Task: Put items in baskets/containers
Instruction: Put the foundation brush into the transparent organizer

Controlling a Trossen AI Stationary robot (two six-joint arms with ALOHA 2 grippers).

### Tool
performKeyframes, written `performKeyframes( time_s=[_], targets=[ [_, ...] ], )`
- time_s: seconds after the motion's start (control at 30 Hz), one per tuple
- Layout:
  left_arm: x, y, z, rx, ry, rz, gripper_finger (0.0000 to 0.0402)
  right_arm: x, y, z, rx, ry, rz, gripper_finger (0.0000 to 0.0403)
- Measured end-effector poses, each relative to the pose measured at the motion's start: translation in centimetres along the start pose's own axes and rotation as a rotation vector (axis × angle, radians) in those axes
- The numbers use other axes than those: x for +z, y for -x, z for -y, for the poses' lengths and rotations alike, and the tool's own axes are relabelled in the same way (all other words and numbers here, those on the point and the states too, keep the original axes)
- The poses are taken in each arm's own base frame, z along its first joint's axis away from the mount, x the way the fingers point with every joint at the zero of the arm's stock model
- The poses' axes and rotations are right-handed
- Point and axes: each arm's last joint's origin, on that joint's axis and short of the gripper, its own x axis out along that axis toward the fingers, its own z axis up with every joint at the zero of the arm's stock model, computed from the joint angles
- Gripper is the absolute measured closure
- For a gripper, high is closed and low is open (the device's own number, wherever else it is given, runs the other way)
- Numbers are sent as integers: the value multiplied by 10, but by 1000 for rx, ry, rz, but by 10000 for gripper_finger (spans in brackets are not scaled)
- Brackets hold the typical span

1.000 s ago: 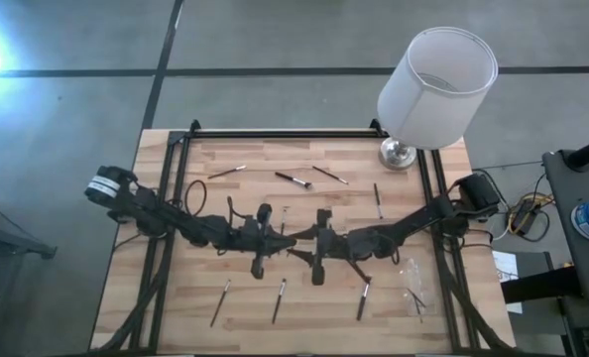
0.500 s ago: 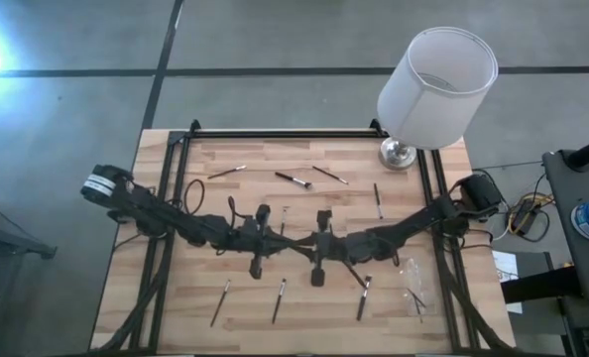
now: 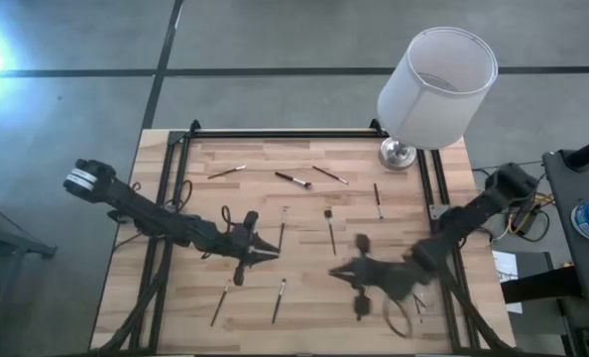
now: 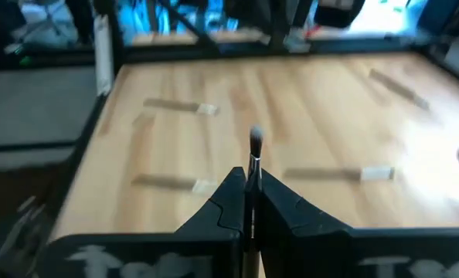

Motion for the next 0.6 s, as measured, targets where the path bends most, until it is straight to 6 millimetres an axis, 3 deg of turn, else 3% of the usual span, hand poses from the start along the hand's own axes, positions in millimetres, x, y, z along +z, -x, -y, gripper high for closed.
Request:
performKeyframes(
  time_s=[0.17, 0.3, 0.47, 0.6],
  targets=[
    [-12, 2, -2, 8, -4, -22, 355, -14, 60, -10, 22, -49, -76, 393],
    [-12, 2, -2, 5, -1, -10, 360, -23, 96, -10, 68, -72, -135, 393],
    [-13, 2, -2, 4, -10, -12, 362, -34, 121, -9, 104, -92, -191, 392],
    [-14, 1, -2, 4, -12, -18, 362, -44, 129, -6, 80, -98, -237, 392]
  ],
)
